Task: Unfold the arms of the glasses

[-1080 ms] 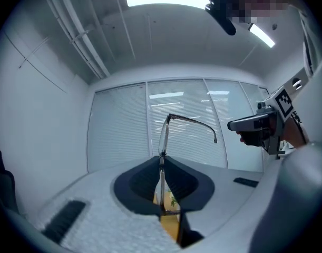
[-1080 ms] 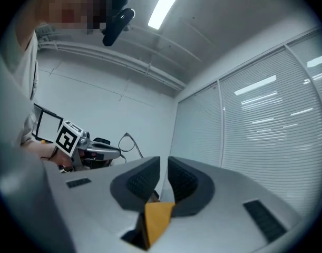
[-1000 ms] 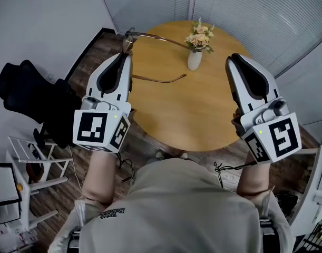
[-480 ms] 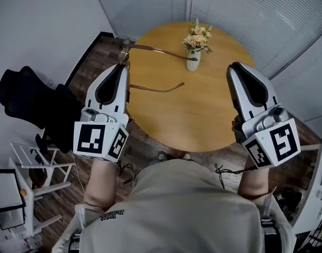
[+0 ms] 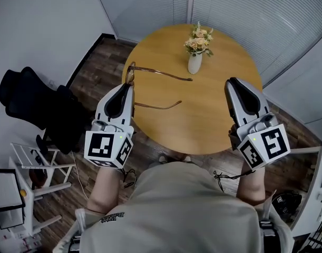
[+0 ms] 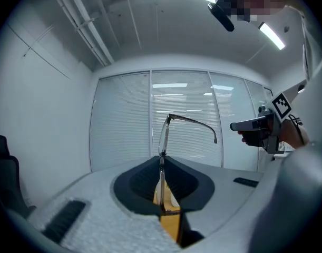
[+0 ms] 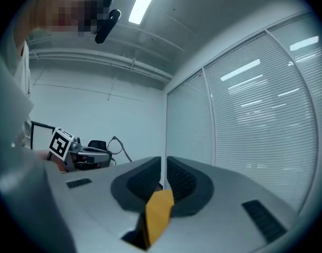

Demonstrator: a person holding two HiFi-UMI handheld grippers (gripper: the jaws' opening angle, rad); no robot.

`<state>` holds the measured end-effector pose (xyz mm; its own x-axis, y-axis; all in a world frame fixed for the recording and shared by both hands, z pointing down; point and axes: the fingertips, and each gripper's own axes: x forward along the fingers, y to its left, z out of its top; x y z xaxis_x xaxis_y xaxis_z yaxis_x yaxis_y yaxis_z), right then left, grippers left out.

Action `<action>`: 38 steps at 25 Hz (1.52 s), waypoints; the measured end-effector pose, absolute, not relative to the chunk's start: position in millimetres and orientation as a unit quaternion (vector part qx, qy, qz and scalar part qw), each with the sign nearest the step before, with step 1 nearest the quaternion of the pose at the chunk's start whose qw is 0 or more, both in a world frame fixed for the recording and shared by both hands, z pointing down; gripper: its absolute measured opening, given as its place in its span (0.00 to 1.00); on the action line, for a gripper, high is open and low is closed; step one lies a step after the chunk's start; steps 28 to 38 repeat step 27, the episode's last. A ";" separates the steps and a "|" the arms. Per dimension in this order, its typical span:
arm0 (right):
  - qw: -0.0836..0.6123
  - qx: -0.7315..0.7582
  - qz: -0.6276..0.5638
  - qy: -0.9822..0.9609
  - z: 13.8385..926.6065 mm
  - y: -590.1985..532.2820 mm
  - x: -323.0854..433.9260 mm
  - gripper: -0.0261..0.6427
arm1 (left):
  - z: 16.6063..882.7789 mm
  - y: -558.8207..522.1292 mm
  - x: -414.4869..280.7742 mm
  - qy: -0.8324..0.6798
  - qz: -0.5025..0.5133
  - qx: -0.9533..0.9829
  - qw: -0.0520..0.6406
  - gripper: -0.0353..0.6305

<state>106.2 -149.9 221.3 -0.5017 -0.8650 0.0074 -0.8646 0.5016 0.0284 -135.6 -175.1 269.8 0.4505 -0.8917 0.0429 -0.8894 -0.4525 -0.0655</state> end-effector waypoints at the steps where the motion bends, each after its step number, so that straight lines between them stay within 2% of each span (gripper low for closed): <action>1: 0.015 0.499 -0.010 -0.867 224.5 -149.8 105.7 0.11 | 273.3 -174.0 -135.6 0.522 -0.038 -0.852 0.013 0.12; 38: 0.052 0.489 -0.012 -0.871 245.0 -157.7 96.2 0.11 | 287.8 -175.0 -142.1 0.530 -0.046 -0.847 -0.005 0.12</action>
